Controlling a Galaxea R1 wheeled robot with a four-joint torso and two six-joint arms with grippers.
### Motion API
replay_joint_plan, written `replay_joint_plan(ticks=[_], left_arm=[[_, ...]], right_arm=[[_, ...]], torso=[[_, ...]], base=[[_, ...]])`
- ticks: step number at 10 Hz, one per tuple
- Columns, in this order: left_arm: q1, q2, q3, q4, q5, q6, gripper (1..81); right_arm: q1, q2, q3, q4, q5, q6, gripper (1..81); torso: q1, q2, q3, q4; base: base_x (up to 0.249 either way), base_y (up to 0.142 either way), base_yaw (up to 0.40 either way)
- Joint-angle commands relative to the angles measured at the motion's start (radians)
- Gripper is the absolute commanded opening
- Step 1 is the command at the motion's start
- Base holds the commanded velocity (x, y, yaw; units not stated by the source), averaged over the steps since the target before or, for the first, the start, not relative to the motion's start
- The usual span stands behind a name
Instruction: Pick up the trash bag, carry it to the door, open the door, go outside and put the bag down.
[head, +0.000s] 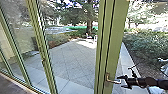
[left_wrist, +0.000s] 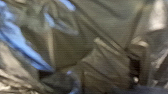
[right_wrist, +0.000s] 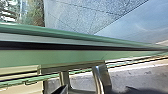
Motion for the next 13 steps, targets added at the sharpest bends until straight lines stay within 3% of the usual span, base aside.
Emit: replay_joint_plan(ticks=[1, 6, 9, 13], left_arm=[[-0.043, -0.004, 0.001, -0.005, 0.059, -0.002, 1.0], [-0.041, -0.002, 0.001, -0.005, 0.059, -0.002, 1.0], [-0.039, -0.007, 0.0, -0.005, 0.059, -0.002, 1.0], [-0.035, -0.009, 0.0, -0.01, 0.059, -0.002, 1.0]], right_arm=[[0.167, 0.001, -0.027, 0.038, -0.044, 0.008, 81.1], [0.134, 0.108, -0.099, 0.035, -0.084, 0.048, 81.1], [0.076, 0.14, -0.154, 0.033, -0.068, 0.097, 81.1], [0.02, 0.183, -0.208, 0.035, -0.064, 0.105, 81.1]], torso=[[0.0, 0.0, 0.0, 0.0], [0.0, 0.0, 0.0, 0.0], [0.0, 0.0, 0.0, 0.0], [0.0, 0.0, 0.0, 0.0]], base=[[0.0, 0.0, 0.0], [0.0, 0.0, 0.0], [0.0, 0.0, 0.0], [0.0, 0.0, 0.0]])
